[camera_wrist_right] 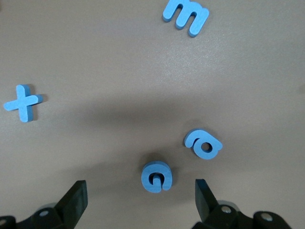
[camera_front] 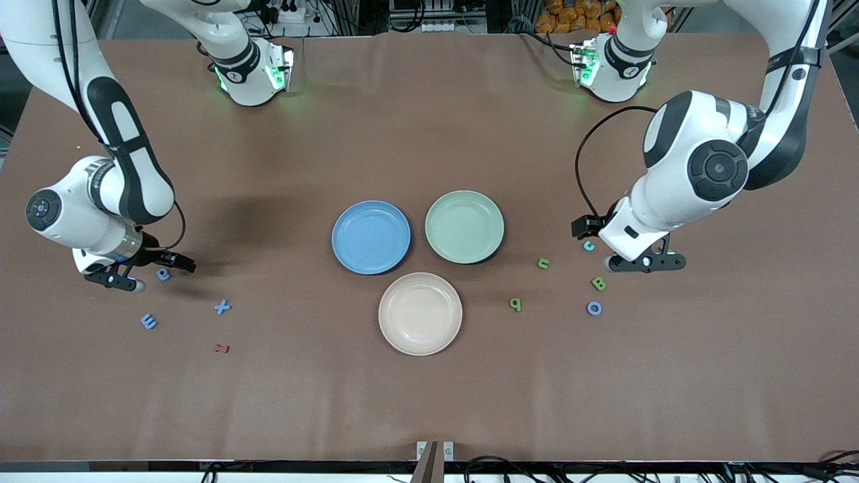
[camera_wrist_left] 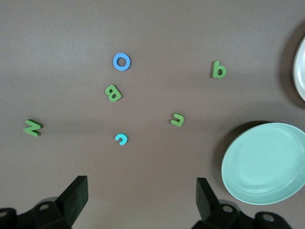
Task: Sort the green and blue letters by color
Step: 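Grasp the blue c with the right gripper while the left gripper grasps B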
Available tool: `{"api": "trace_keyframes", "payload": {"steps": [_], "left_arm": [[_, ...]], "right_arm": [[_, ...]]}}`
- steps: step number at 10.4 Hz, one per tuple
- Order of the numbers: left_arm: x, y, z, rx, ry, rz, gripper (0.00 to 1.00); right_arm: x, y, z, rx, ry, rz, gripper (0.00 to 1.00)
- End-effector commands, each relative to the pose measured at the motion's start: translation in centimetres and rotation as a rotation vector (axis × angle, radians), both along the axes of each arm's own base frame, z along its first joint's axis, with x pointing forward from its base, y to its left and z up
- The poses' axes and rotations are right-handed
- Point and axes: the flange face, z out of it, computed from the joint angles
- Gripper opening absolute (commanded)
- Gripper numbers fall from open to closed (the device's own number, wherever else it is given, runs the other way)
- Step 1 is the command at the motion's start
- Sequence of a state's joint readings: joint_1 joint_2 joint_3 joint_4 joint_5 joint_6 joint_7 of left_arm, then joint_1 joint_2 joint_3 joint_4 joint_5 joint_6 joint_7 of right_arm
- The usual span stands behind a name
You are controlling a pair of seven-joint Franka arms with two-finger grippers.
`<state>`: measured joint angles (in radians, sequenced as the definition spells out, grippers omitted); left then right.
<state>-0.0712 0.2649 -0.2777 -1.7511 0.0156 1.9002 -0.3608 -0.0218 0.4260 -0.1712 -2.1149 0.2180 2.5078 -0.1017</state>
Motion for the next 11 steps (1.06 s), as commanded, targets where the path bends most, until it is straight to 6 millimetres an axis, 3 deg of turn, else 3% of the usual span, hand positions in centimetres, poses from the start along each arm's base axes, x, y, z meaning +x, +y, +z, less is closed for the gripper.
{"api": "trace_keyframes", "payload": {"steps": [1,2,8,11], "left_arm": [[-0.3,0.4,-1.3,0.027,-0.023,0.023,1.0],[-0.1,0.5,-2.0,0.022,-0.032,0.026,1.0],[2.7,3.9,-11.3,0.067,-0.038,0.061,0.99],[3.5,4.7,-15.0,0.073,-0.054,0.141,0.96]], "right_arm": [[0.1,0.0,-0.8,0.004,-0.012,-0.016,1.0],[-0.1,-0.1,-1.0,0.004,-0.009,-0.018,1.0],[-1.8,-0.3,-1.7,-0.011,-0.026,-0.029,1.0],[-1.8,-0.3,-1.9,-0.018,-0.039,-0.029,0.94]]}}
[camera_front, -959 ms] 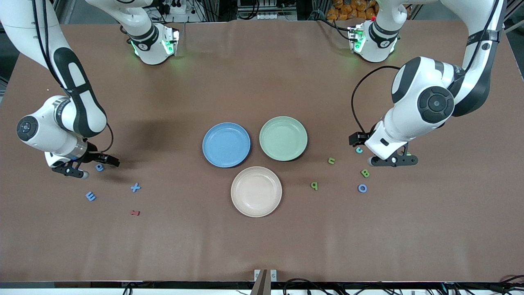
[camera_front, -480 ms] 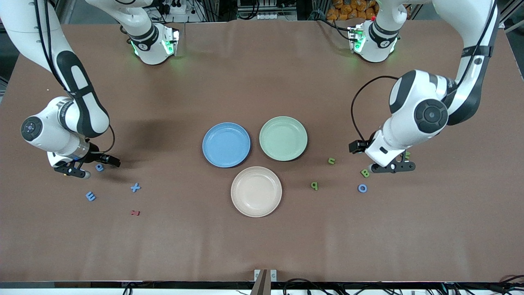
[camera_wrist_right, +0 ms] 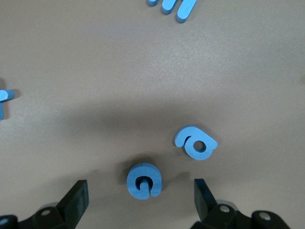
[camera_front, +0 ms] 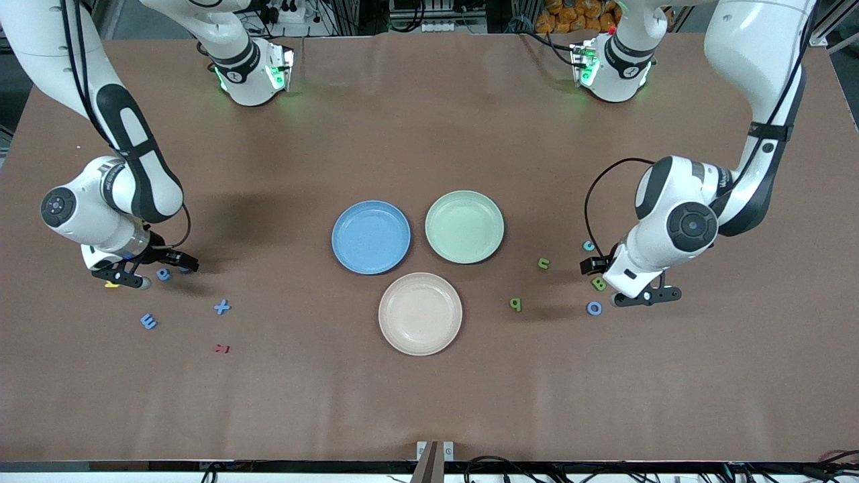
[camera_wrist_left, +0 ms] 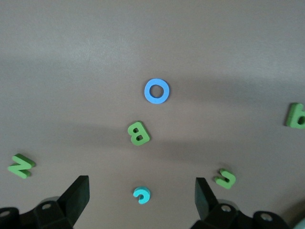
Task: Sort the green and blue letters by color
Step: 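Grasp the blue c with the right gripper while the left gripper grasps B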
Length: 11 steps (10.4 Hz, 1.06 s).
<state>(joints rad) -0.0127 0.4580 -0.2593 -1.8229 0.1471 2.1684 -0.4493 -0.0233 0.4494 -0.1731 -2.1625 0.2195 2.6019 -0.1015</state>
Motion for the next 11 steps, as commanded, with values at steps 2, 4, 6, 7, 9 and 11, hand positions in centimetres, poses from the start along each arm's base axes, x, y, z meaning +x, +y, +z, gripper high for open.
{"api": "trace_keyframes", "payload": {"steps": [2,4,6,7,9,11], "left_arm": [[1.2,1.7,-3.5,0.002,-0.04,0.135,0.86],[1.1,1.1,-4.8,0.007,-0.04,0.225,0.86],[0.9,0.9,-6.1,0.05,-0.044,0.266,0.85],[0.7,0.6,-6.8,0.059,-0.038,0.276,0.82],[0.6,0.2,-8.7,0.049,-0.029,0.274,0.76],[0.6,0.3,-9.3,0.044,-0.028,0.277,0.72]], "right_arm": [[-0.6,0.0,0.0,0.005,-0.019,-0.017,0.85],[-1.0,0.1,-0.4,-0.007,-0.036,-0.017,0.85],[-1.2,0.1,-0.6,-0.007,-0.033,-0.019,0.86],[-1.4,0.1,-0.8,-0.006,-0.029,-0.019,0.86],[-1.5,0.2,-0.7,-0.006,-0.029,-0.019,0.85],[-1.4,0.1,-0.8,-0.01,-0.036,-0.021,0.82]]}}
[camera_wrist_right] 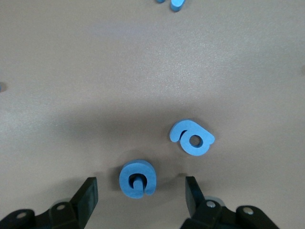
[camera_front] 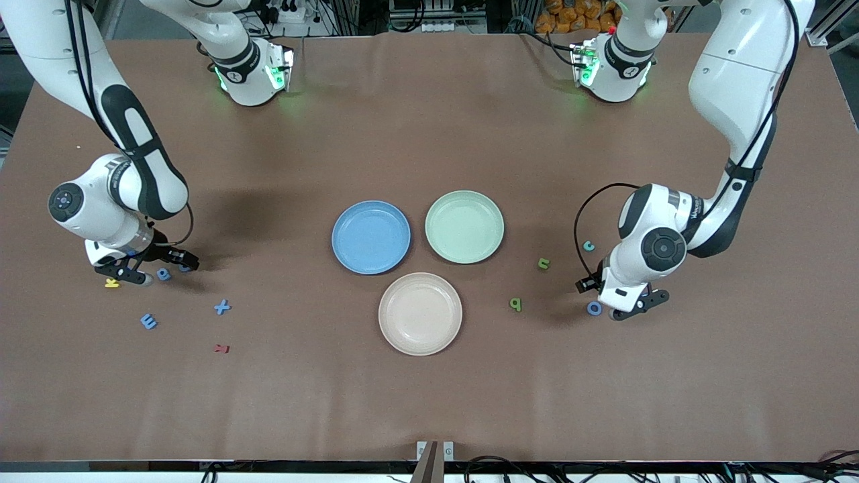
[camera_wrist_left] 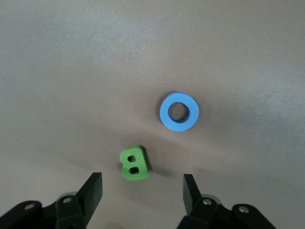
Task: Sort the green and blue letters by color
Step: 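Grasp the blue c with the right gripper while the left gripper grasps B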
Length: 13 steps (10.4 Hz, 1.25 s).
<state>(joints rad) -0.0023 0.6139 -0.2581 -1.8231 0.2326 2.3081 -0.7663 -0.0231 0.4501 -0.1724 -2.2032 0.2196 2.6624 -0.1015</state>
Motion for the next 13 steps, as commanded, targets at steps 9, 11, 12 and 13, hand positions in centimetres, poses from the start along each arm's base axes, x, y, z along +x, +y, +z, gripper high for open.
{"api": "trace_keyframes", "payload": {"steps": [9,11,12,13], "left_arm": [[0.3,0.9,-1.8,0.01,-0.019,0.008,0.62],[0.3,1.0,-2.0,0.008,-0.021,0.009,0.6],[0.3,1.0,-2.1,0.008,-0.019,0.009,0.59],[0.3,1.0,-2.2,0.007,-0.017,0.009,0.57]], "right_arm": [[-0.4,0.2,-0.6,-0.002,-0.027,-0.019,0.52],[-0.3,0.2,-0.6,-0.004,-0.031,-0.019,0.39],[-0.2,0.1,-0.7,-0.013,-0.047,-0.019,0.39],[-0.2,0.2,-1.0,-0.017,-0.05,-0.018,0.33]]}}
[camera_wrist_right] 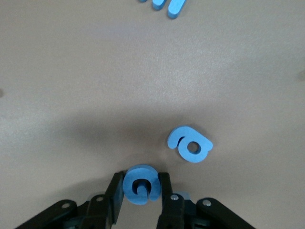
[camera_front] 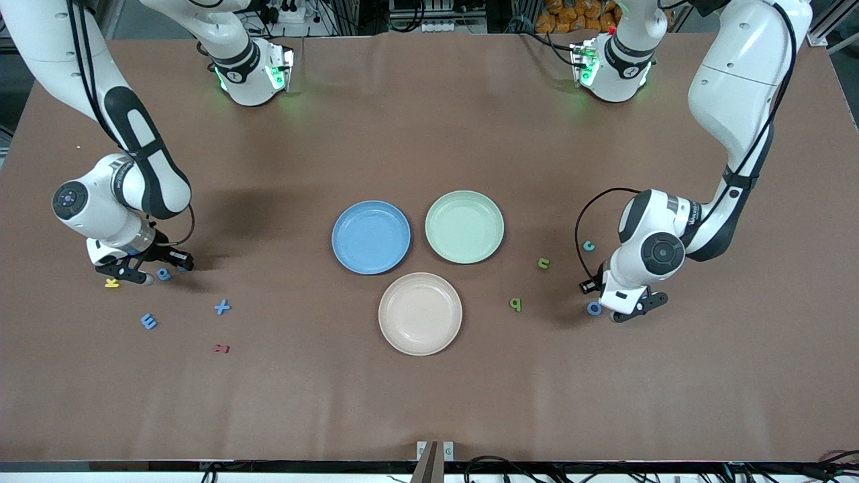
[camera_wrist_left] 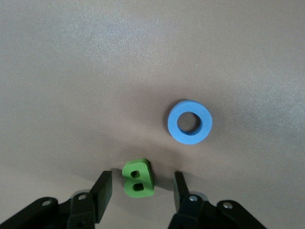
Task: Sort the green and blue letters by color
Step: 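Grasp the blue c with the right gripper while the left gripper grasps B, then lower the c onto the blue plate while the left gripper lowers B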
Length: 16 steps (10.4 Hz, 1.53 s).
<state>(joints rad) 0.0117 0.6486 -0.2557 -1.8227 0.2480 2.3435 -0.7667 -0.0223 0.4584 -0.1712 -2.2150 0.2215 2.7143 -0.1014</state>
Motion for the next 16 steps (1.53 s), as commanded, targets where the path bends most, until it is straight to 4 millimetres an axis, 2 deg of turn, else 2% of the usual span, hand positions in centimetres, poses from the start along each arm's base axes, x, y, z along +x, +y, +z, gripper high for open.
{"api": "trace_keyframes", "payload": {"steps": [1,2,3,4,5,7,8,9,11,13,15,16], "left_arm": [[0.1,0.0,-0.6,0.007,-0.018,0.005,0.49],[0.2,0.0,-0.4,0.006,-0.02,0.006,0.28],[0.2,-0.1,-0.2,0.005,-0.024,0.011,0.05],[0.5,-0.2,0.3,0.002,-0.032,0.017,0.0],[0.6,-0.5,0.6,-0.002,-0.037,0.017,0.0],[0.9,-1.8,3.6,-0.002,-0.051,0.004,0.0],[0.7,-4.2,5.4,-0.019,-0.036,-0.015,0.0],[-0.4,-7.4,5.9,-0.044,-0.016,-0.008,0.0],[-3.0,-14.7,7.7,-0.056,-0.025,-0.086,0.0],[-5.5,-21.4,9.0,-0.074,-0.047,-0.12,0.0],[-8.8,-27.6,8.8,-0.084,-0.047,-0.122,0.0],[-10.0,-29.0,8.2,-0.081,-0.037,-0.125,0.0]], "right_arm": [[0.0,0.4,-0.4,0.0,-0.023,-0.013,0.26],[0.2,0.4,0.3,0.004,-0.027,-0.01,0.21],[0.9,0.6,2.4,0.015,-0.04,-0.003,0.19],[1.5,0.9,5.1,0.047,-0.021,0.002,0.19],[1.6,1.4,7.0,0.068,-0.007,0.003,0.19],[2.4,6.3,7.9,0.076,-0.012,-0.007,0.19],[2.8,9.4,8.3,0.081,-0.017,-0.028,0.19],[3.1,13.6,8.6,0.087,-0.018,-0.034,0.19],[2.9,21.9,9.3,0.102,-0.019,-0.063,0.19],[1.2,29.6,9.6,0.113,-0.017,-0.046,0.19],[-1.2,35.9,9.4,0.113,-0.007,0.014,0.19],[-2.4,38.3,8.9,0.109,0.003,0.042,0.21]]}}
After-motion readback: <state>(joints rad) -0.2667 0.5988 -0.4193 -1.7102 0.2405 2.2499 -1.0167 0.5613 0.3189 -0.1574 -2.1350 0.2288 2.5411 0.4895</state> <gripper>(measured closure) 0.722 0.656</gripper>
